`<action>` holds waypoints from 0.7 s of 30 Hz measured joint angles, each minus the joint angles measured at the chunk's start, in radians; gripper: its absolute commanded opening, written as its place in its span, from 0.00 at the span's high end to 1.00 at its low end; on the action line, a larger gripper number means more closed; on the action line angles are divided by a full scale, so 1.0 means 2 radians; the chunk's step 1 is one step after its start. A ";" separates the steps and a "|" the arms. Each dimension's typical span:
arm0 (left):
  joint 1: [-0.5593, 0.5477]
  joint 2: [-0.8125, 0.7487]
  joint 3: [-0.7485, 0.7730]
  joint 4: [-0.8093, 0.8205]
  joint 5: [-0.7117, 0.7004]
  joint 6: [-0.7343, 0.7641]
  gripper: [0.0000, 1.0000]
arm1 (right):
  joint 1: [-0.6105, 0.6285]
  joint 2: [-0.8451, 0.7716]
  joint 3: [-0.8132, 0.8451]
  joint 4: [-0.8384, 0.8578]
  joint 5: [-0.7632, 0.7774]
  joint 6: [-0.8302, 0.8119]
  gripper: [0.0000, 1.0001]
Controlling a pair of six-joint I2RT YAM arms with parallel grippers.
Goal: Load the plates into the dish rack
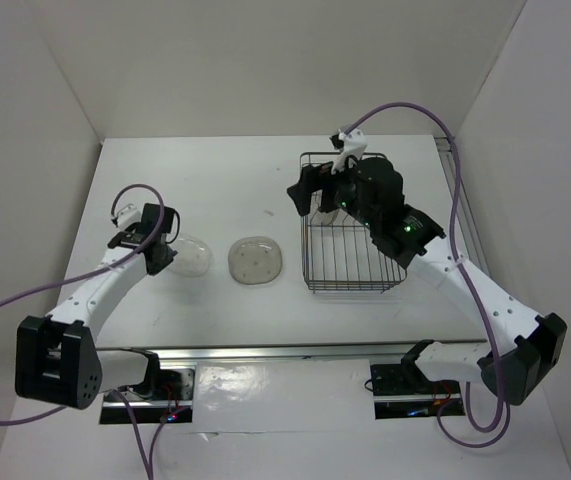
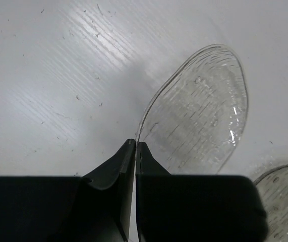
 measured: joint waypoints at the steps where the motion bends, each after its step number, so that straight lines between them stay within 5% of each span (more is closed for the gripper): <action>1: -0.003 -0.009 0.000 0.000 0.000 0.007 1.00 | 0.000 0.003 -0.002 0.008 -0.022 0.000 0.01; 9: -0.051 -0.087 0.000 0.006 0.004 0.041 1.00 | -0.033 0.093 -0.006 0.088 -0.213 0.021 0.01; 21: -0.127 -0.217 0.007 0.047 0.054 0.126 1.00 | -0.046 0.148 -0.001 0.141 -0.344 0.005 0.01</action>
